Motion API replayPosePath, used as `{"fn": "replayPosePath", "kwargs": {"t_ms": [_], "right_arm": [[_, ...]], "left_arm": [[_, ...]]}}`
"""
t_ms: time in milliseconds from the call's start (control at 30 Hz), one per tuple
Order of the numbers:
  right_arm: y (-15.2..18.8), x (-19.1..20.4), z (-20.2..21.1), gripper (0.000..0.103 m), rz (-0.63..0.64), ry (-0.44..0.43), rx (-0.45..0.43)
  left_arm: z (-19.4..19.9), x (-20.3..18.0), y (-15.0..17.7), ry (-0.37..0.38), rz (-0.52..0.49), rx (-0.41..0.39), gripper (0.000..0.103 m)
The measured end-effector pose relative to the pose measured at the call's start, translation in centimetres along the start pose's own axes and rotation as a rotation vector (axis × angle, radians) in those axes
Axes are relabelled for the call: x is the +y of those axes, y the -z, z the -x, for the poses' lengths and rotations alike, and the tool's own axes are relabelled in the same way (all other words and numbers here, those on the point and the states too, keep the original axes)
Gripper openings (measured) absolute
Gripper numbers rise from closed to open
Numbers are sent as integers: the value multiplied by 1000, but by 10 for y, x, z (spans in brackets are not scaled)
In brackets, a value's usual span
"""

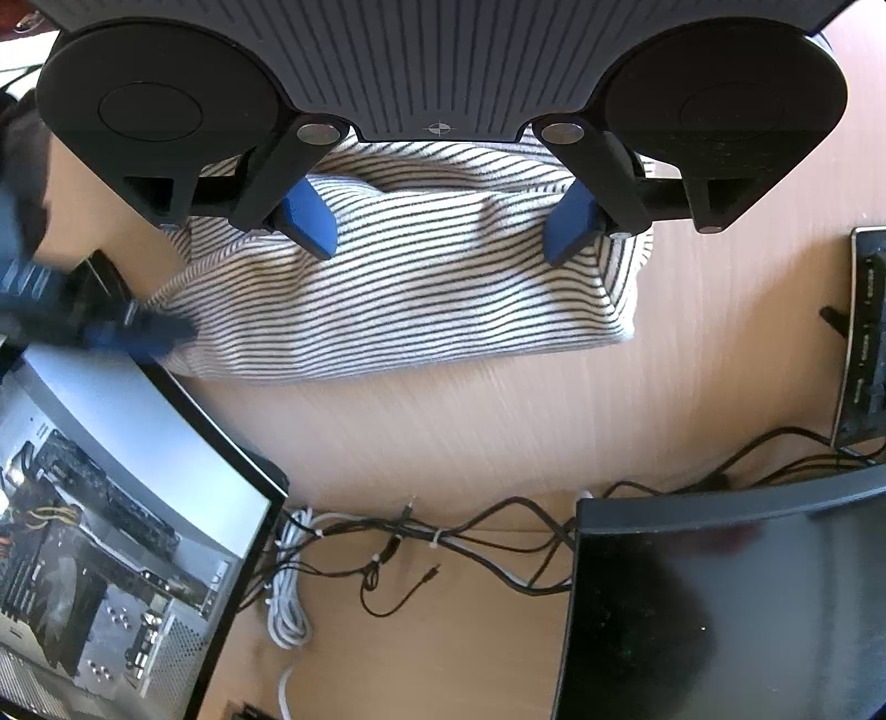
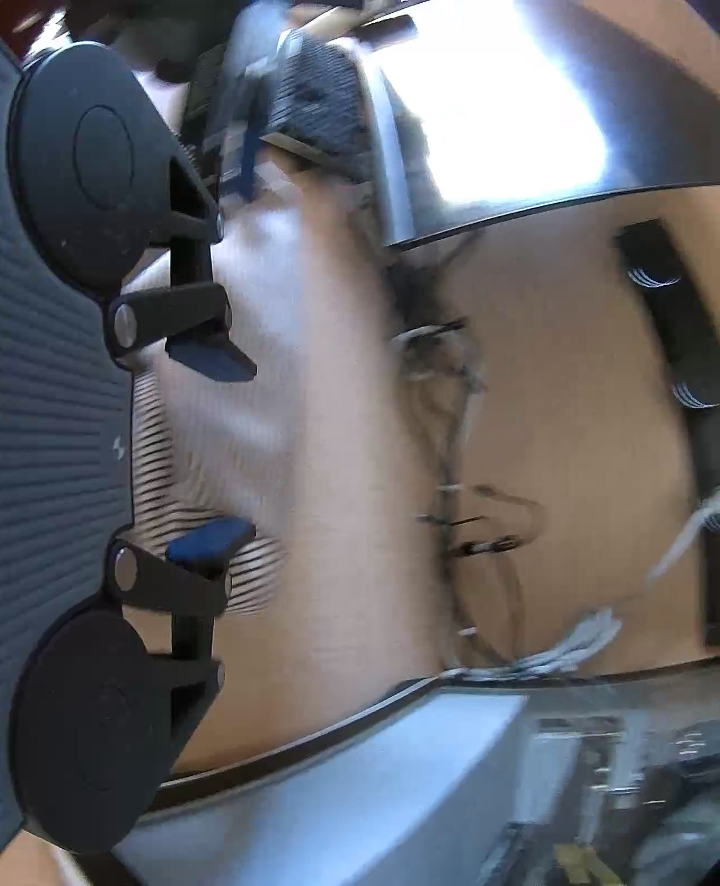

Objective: Fold clothes

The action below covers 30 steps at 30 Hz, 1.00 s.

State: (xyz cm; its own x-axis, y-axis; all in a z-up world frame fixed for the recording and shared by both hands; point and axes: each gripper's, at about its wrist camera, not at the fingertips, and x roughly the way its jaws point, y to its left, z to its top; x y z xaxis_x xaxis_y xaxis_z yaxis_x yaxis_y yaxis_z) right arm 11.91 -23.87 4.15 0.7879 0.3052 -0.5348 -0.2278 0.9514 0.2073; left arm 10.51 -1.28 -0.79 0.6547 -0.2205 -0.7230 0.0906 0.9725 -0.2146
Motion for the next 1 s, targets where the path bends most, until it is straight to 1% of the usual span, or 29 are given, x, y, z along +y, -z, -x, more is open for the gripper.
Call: {"fn": "replayPosePath", "kwargs": {"t_ms": [67,100,133,200,267,367,433,467,600,733,833,1000], "right_arm": [[-11,9,-1,39,30,-15,-46],[-15,11,-5,39,34,-22,-57],[-16,12,-13,39,28,-32,-50],[-15,11,-29,39,7,-49,-19],[-5,8,-51,39,-42,-69,65],[14,10,-56,39,-49,-77,100],[17,10,-51,39,-43,-83,102],[17,8,-49,39,-52,-89,105],[16,4,-47,39,-49,-99,115],[17,9,-42,39,-32,-95,130],[21,7,-31,39,-31,-88,137],[29,-4,-21,41,-72,-51,137]], "left_arm": [[0,0,-1,1,2,1,87],[0,0,-1,1,3,1,87],[0,0,-1,2,3,1,87],[1,1,0,5,5,0,87],[2,1,0,13,12,-1,89],[3,3,-1,24,24,-3,90],[3,4,0,34,36,-4,92],[2,5,0,42,41,-5,94],[0,0,-1,34,24,-2,96],[0,1,1,39,23,0,96],[0,2,1,41,25,1,96],[-1,-1,3,33,9,-1,98]]}}
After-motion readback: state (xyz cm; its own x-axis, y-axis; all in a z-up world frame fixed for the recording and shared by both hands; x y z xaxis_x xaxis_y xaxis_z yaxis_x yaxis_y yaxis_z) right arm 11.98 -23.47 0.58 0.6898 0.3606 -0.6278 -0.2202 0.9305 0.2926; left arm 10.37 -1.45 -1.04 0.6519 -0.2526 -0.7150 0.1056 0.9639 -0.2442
